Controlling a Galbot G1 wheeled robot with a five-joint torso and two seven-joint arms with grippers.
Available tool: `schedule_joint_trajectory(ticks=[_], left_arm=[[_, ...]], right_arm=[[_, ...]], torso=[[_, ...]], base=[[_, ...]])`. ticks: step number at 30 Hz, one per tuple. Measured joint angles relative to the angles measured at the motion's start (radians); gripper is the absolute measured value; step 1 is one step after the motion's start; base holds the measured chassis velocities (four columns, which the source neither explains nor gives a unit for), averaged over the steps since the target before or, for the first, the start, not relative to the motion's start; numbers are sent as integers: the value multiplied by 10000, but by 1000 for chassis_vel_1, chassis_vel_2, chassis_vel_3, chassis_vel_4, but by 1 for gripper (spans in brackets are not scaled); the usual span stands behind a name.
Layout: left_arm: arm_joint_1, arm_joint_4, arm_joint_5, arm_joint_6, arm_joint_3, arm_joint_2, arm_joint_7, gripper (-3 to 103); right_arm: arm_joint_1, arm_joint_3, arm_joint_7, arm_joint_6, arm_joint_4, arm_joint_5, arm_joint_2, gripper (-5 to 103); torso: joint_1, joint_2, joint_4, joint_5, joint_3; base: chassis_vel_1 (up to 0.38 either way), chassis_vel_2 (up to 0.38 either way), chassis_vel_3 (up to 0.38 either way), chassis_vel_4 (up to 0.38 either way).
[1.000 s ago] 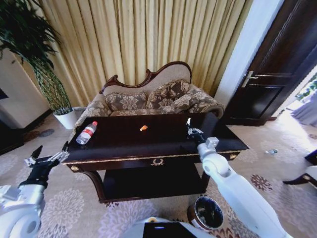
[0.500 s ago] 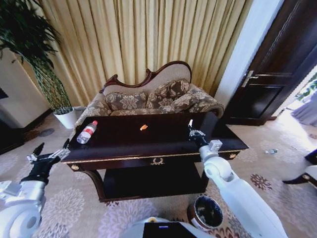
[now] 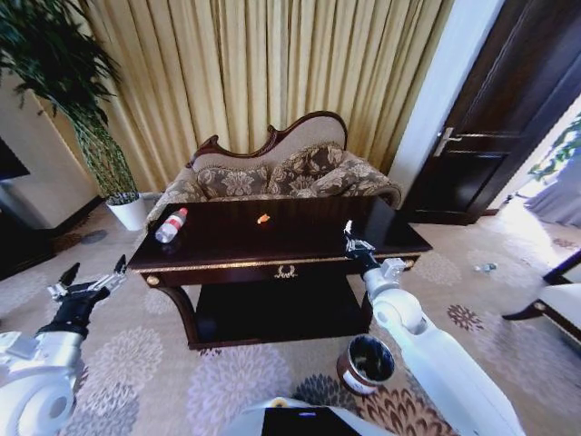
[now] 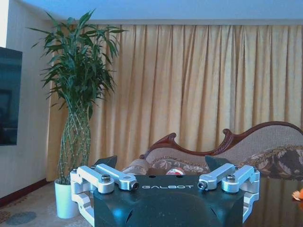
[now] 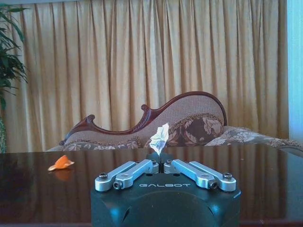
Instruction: Move to the front of the table and place the trash on the table into the trash bin.
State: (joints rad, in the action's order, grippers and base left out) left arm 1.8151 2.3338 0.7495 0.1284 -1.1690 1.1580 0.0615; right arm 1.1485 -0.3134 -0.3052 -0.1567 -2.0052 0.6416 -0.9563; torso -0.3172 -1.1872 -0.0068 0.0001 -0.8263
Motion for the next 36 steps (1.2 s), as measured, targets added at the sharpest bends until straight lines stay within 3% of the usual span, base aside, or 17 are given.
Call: schedule_joint_trajectory(ticks=[13,17,20,25,30,36], left_arm=[[10,-32,-7,-50,-23,75,-17,100],[51,-41,-2,-98,-63,161,-59,100],[66,-43,0,-129,-89,198,-73,100],[76,-49,34,-151,-157,228,-111,100],[91,-57,70,-160,-242,269,-123,100],[99,-95,76,-167,-258,319,-139,100]], right_arm=[[224,212,67,-5,429,-463,-223,1],[693,-104,244,-812,1318,-847,-474,1],[959,-286,374,-1032,2003,-963,-586,1],[1107,-637,797,-746,4031,-1837,-945,1],[569,-1001,1083,57,6730,-3050,-1425,1],[407,-1264,1190,380,7813,-3463,-1802,1]], torso=[[1,-1,0,2,0],[0,-2,0,2,0],[-5,2,-2,2,-3],[-8,5,-3,1,-4],[-4,3,0,4,-2],[-5,3,0,3,-3]], base=[[147,-142,-146,135],[11,-11,-18,14],[0,0,0,0],[0,0,0,0],[0,0,0,0],[0,0,0,0]])
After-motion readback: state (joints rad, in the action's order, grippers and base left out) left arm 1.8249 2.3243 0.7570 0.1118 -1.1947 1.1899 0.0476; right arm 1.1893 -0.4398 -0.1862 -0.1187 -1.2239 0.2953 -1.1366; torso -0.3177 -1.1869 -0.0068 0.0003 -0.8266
